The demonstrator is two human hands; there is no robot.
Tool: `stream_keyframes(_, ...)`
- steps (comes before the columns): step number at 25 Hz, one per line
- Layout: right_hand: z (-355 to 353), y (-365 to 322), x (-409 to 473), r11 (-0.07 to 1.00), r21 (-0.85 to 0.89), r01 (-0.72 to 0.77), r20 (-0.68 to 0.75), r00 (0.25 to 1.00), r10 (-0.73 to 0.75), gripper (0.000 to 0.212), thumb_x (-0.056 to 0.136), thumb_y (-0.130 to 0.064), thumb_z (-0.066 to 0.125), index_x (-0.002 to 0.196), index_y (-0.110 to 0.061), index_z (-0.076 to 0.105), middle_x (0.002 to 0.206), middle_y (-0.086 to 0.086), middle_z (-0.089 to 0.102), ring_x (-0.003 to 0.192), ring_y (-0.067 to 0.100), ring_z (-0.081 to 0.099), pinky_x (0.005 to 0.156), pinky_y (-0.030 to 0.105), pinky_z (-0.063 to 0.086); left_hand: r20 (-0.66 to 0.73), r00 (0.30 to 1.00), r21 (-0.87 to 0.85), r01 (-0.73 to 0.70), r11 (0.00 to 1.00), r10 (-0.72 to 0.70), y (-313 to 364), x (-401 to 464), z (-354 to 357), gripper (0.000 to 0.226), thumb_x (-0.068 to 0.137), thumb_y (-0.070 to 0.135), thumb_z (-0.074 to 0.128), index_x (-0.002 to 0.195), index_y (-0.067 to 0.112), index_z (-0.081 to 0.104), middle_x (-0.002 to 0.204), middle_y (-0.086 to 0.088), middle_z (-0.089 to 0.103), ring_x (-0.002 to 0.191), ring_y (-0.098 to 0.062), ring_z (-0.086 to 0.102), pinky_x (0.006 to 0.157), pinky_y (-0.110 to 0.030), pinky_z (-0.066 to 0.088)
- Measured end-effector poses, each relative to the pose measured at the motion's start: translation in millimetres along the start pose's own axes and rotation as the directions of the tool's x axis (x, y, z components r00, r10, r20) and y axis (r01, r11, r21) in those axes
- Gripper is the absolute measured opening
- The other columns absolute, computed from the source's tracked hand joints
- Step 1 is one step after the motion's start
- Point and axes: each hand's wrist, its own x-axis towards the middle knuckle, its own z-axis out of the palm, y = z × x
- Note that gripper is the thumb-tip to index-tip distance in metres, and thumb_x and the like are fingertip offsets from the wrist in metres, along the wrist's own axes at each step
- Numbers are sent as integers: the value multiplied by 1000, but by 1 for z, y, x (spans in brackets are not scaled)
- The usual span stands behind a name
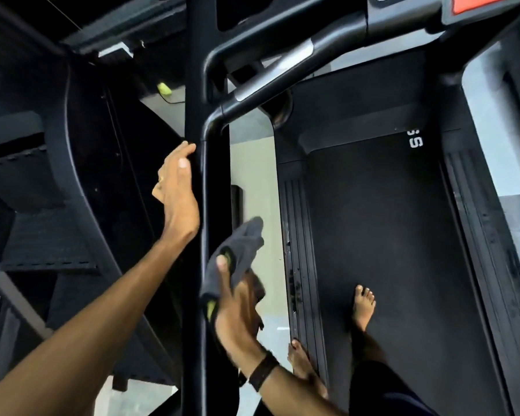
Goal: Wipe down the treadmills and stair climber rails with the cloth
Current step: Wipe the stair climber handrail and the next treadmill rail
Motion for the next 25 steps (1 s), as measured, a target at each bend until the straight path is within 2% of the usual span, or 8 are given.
stream_keyframes(4,9,-63,60,932,-42,359,29,933,-358,102,81,-81,45,159,-20,18,163,-2,29,149,12,28,121,33,27,-31,999,-116,11,993,-15,-13,-3,-3,51,97,60,17,126,50,57,147,19,50,140,4,34,116,-26,9)
stream_keyframes(7,3,-122,157,980,79,184,79,979,-190,84,90,-65,54,155,-17,28,156,9,41,145,23,38,120,44,30,-55,998,-141,-17,990,9,-15,1,0,53,101,56,17,128,40,59,147,12,52,142,-9,38,120,-49,17)
stream_keyframes(10,2,-110,149,972,78,220,67,972,-226,81,88,-71,50,150,-20,38,149,5,50,139,20,45,115,44,36,-56,998,-111,-8,994,2,-12,-2,1,51,102,51,16,128,41,59,147,15,52,141,-3,38,118,-35,14)
stream_keyframes(13,-1,-62,81,929,104,354,126,922,-366,98,82,-80,49,158,-24,20,161,-7,31,147,7,31,119,38,33,-32,999,-93,30,995,-33,-11,0,-1,56,100,55,14,129,41,59,146,22,51,137,7,35,105,-7,9)
stream_keyframes(16,2,-75,104,910,148,387,116,907,-404,103,80,-69,64,159,-23,17,161,-6,30,147,5,30,119,29,30,-43,999,-108,24,994,-29,-10,0,1,61,98,57,15,131,32,61,146,18,52,138,4,38,107,-20,14)
stream_keyframes(20,-2,-140,207,937,93,336,286,892,-348,59,101,-17,54,154,-7,30,162,14,26,148,16,24,114,8,17,-73,997,-113,10,994,-18,-8,3,3,64,98,56,16,132,26,61,146,13,53,141,-5,39,117,-41,16)
stream_keyframes(23,-2,-112,168,889,277,364,158,895,-416,74,90,-46,66,146,-7,39,149,16,45,140,25,43,119,40,32,-62,998,-91,17,996,-22,-9,2,3,61,98,56,15,130,31,61,147,13,52,141,-6,39,118,-44,16)
stream_keyframes(25,-6,-64,108,859,242,452,118,865,-488,102,82,-72,60,156,-14,23,161,2,32,149,13,30,122,39,28,-71,997,-81,1,997,-6,-9,2,2,56,99,56,15,128,39,59,146,16,52,140,-4,39,117,-39,16)
